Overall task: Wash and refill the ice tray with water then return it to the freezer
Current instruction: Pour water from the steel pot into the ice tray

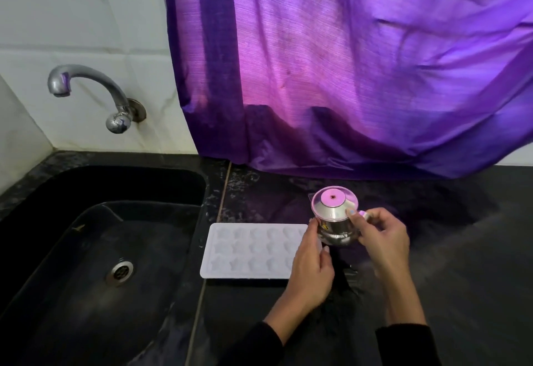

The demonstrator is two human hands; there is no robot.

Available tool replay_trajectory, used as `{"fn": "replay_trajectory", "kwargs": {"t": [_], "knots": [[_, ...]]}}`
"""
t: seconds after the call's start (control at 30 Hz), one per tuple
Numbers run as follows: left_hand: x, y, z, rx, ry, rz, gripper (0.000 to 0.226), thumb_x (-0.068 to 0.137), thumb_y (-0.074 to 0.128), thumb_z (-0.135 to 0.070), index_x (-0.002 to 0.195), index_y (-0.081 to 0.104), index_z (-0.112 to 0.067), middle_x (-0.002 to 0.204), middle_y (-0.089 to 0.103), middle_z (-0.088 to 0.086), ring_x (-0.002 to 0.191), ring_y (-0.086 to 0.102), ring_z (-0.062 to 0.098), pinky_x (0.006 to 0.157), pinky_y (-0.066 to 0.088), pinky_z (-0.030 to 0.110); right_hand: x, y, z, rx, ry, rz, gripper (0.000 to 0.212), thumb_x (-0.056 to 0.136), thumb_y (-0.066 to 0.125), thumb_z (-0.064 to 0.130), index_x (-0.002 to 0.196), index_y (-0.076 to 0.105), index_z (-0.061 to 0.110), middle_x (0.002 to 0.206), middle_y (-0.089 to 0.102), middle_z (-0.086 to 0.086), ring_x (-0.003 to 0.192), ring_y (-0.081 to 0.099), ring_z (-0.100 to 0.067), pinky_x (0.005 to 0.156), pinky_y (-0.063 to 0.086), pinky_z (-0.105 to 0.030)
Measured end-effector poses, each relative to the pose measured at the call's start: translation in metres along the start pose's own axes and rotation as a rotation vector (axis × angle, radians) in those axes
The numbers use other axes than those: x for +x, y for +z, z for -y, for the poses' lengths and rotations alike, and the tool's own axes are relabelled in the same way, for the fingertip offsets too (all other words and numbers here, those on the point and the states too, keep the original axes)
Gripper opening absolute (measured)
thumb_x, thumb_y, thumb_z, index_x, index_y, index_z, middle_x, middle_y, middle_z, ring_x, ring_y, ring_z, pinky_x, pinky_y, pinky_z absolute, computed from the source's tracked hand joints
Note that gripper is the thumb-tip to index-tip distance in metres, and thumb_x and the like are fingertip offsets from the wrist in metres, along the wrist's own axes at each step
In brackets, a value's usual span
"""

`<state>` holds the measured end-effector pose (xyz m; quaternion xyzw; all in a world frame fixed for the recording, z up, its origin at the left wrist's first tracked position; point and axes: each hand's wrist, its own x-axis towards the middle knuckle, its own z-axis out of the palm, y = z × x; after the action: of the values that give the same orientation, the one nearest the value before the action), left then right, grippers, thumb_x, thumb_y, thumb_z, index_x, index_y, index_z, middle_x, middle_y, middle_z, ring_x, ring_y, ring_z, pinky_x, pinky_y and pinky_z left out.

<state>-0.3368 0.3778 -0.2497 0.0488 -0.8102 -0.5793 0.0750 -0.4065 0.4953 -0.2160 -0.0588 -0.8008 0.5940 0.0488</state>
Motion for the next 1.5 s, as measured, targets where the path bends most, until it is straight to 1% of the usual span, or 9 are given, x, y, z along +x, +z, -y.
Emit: {"fn": "replay_trajectory", "kwargs": {"t": [0.07, 0.2, 0.33, 0.6, 0.73, 0.97, 1.27, 1.37, 1.5], "knots": [[-0.012, 0.012, 0.0, -0.034, 0.012, 0.009, 0.06, 0.095, 0.041, -0.007, 0.148, 0.021, -0.026, 0.146, 0.032, -0.02, 0.128, 0.024, -0.022, 0.107, 0.019, 0.003, -0.004, -0.01, -0.004, -0.048, 0.008, -0.017, 0.023, 0.073, 0.077, 0.043, 0.068, 0.062, 0.026, 0.056, 0.064, 0.01, 0.065, 0.062, -0.018, 0.077, 0.056, -0.051], [-0.024, 0.031, 0.004, -0.058, -0.017, 0.016, 0.067, 0.091, 0.043, -0.011, 0.152, 0.018, -0.023, 0.154, 0.03, -0.011, 0.14, 0.024, -0.004, 0.118, 0.021, 0.024, -0.009, -0.023, -0.007, -0.131, 0.021, -0.044, 0.028, 0.073, 0.076, 0.045, 0.068, 0.062, 0.021, 0.058, 0.067, 0.006, 0.067, 0.064, -0.02, 0.077, 0.056, -0.046], [-0.028, 0.037, 0.006, -0.065, -0.035, 0.004, 0.065, 0.088, 0.042, -0.013, 0.15, 0.023, -0.022, 0.149, 0.04, -0.007, 0.137, 0.033, 0.001, 0.115, 0.028, 0.027, -0.013, -0.027, -0.007, -0.186, 0.025, -0.057, 0.031, 0.074, 0.075, 0.044, 0.068, 0.061, 0.018, 0.065, 0.068, 0.004, 0.075, 0.066, -0.023, 0.078, 0.052, -0.041], [-0.03, 0.039, 0.006, -0.082, -0.057, -0.051, 0.06, 0.089, 0.042, -0.004, 0.145, 0.031, -0.022, 0.14, 0.047, -0.01, 0.129, 0.041, -0.002, 0.11, 0.032, 0.018, -0.022, -0.023, 0.004, -0.278, 0.009, -0.037, 0.03, 0.079, 0.072, 0.043, 0.073, 0.061, 0.016, 0.068, 0.065, 0.007, 0.075, 0.06, -0.02, 0.071, 0.036, -0.03], [-0.03, 0.035, 0.003, -0.092, -0.05, -0.032, 0.058, 0.09, 0.042, -0.003, 0.141, 0.033, -0.028, 0.132, 0.048, -0.017, 0.119, 0.042, -0.012, 0.101, 0.029, 0.005, -0.019, -0.022, 0.004, -0.302, 0.005, -0.03, 0.028, 0.08, 0.072, 0.043, 0.073, 0.061, 0.018, 0.07, 0.065, 0.006, 0.078, 0.061, -0.023, 0.075, 0.042, -0.033], [-0.028, 0.034, 0.001, -0.095, -0.068, -0.011, 0.059, 0.09, 0.041, -0.008, 0.145, 0.031, -0.024, 0.139, 0.048, -0.008, 0.128, 0.043, 0.002, 0.111, 0.034, 0.027, -0.019, -0.021, 0.009, -0.318, 0.007, -0.019, 0.026, 0.081, 0.071, 0.043, 0.073, 0.06, 0.02, 0.072, 0.065, 0.004, 0.08, 0.062, -0.024, 0.074, 0.042, -0.032], [-0.029, 0.027, -0.005, -0.025, -0.047, -0.048, 0.061, 0.088, 0.042, -0.008, 0.147, 0.027, -0.012, 0.147, 0.038, 0.004, 0.135, 0.035, 0.012, 0.113, 0.028, 0.025, -0.018, -0.024, 0.005, -0.12, 0.13, -0.026, 0.049, 0.055, 0.065, 0.066, 0.068, 0.062, 0.019, 0.067, 0.07, 0.001, 0.077, 0.069, -0.029, 0.081, 0.056, -0.051], [-0.028, 0.022, -0.007, -0.023, -0.067, -0.043, 0.063, 0.089, 0.041, -0.012, 0.149, 0.023, -0.012, 0.152, 0.031, 0.004, 0.139, 0.029, 0.01, 0.116, 0.027, 0.035, -0.02, -0.02, 0.008, -0.083, 0.134, -0.016, 0.048, 0.055, 0.066, 0.065, 0.067, 0.063, 0.018, 0.066, 0.07, 0.002, 0.078, 0.07, -0.027, 0.08, 0.056, -0.053], [-0.027, 0.015, -0.005, -0.028, -0.067, -0.035, 0.061, 0.092, 0.041, -0.005, 0.15, 0.021, -0.01, 0.153, 0.029, 0.004, 0.141, 0.027, 0.013, 0.117, 0.025, 0.032, -0.025, -0.012, 0.014, -0.118, 0.105, -0.011, 0.047, 0.057, 0.066, 0.064, 0.067, 0.062, 0.019, 0.067, 0.07, 0.001, 0.076, 0.07, -0.026, 0.08, 0.056, -0.053]]}}
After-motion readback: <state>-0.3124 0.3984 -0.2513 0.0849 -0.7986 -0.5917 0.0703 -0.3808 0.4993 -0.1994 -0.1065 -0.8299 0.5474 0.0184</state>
